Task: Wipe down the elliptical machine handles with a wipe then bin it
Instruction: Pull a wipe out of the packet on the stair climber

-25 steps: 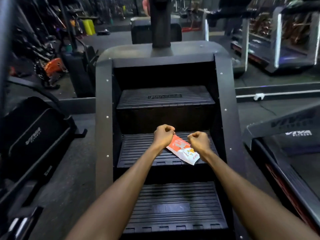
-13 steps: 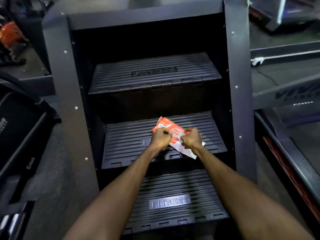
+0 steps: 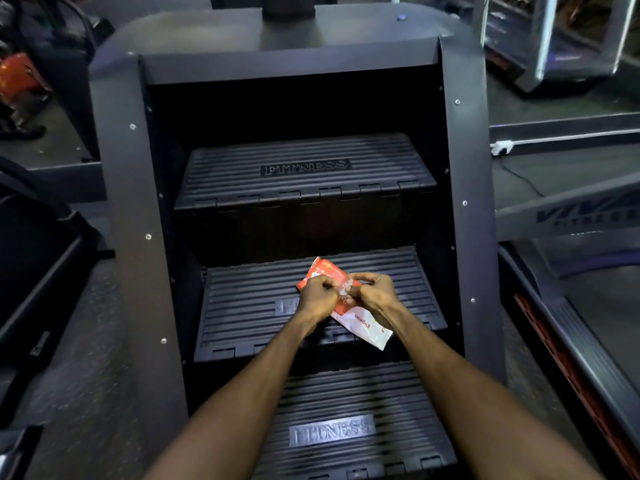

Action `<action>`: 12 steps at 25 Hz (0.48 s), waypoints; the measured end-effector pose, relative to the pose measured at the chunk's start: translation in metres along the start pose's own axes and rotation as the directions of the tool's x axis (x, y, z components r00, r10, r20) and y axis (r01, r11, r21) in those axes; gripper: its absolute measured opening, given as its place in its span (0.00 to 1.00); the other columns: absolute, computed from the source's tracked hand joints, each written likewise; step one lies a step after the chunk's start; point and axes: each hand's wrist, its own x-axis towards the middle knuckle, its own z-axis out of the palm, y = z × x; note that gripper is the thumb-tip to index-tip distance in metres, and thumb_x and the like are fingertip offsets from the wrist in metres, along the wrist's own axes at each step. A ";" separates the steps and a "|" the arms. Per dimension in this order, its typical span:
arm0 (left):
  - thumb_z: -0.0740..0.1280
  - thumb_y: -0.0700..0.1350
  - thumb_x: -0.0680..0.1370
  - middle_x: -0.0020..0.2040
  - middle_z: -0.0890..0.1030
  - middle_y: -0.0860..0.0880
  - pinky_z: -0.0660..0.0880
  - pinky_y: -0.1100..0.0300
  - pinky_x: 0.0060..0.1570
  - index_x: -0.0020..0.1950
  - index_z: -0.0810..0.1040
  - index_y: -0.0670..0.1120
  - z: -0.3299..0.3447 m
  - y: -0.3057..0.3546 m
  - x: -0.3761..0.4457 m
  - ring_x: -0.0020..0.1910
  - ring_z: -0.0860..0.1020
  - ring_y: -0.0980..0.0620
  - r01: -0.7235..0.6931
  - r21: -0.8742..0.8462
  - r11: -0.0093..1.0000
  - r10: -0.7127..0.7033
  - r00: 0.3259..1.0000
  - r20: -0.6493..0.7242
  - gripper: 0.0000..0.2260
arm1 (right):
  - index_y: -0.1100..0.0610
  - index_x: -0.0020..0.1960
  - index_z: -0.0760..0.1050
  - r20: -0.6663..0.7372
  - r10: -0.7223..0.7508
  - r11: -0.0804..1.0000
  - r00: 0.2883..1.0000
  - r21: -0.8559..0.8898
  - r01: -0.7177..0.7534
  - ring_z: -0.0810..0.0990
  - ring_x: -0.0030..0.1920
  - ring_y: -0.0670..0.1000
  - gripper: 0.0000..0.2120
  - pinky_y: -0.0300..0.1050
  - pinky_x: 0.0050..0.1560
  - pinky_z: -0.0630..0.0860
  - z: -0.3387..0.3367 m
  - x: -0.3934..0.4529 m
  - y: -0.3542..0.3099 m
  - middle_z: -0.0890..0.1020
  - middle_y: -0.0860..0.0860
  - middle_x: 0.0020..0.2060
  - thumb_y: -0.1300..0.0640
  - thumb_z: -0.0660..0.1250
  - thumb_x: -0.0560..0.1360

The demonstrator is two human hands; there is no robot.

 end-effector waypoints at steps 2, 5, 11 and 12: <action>0.65 0.34 0.74 0.41 0.81 0.49 0.77 0.55 0.46 0.41 0.79 0.49 -0.003 -0.002 0.000 0.43 0.79 0.50 0.004 -0.043 0.999 -0.006 0.999 -0.039 0.11 | 0.67 0.50 0.80 0.060 -0.004 1.000 0.998 -0.022 0.005 0.80 0.28 0.53 0.10 0.45 0.34 0.81 -0.001 -0.007 -0.007 0.83 0.61 0.36 0.76 0.69 0.71; 0.64 0.32 0.72 0.45 0.83 0.48 0.77 0.56 0.48 0.42 0.79 0.49 -0.007 -0.003 -0.006 0.44 0.79 0.51 -0.028 -0.041 0.999 0.024 0.995 -0.102 0.13 | 0.68 0.44 0.78 0.085 -0.047 0.998 0.995 -0.030 0.050 0.76 0.26 0.50 0.08 0.42 0.29 0.76 -0.003 -0.026 -0.022 0.80 0.62 0.35 0.77 0.63 0.72; 0.75 0.43 0.72 0.46 0.84 0.50 0.77 0.60 0.49 0.48 0.82 0.46 -0.022 0.024 -0.041 0.45 0.81 0.54 -0.280 -0.137 0.950 0.275 0.960 -0.052 0.06 | 0.62 0.43 0.78 0.106 -0.099 0.993 0.989 0.078 0.091 0.76 0.24 0.46 0.09 0.39 0.29 0.69 -0.015 -0.075 -0.065 0.80 0.55 0.29 0.73 0.63 0.72; 0.75 0.44 0.73 0.46 0.84 0.50 0.77 0.62 0.48 0.49 0.83 0.45 -0.027 0.030 -0.050 0.45 0.82 0.55 -0.329 -0.135 0.935 0.327 0.944 -0.041 0.07 | 0.61 0.43 0.80 0.103 -0.100 0.993 0.990 0.069 0.094 0.77 0.24 0.46 0.08 0.40 0.30 0.68 -0.016 -0.085 -0.071 0.81 0.54 0.28 0.71 0.64 0.72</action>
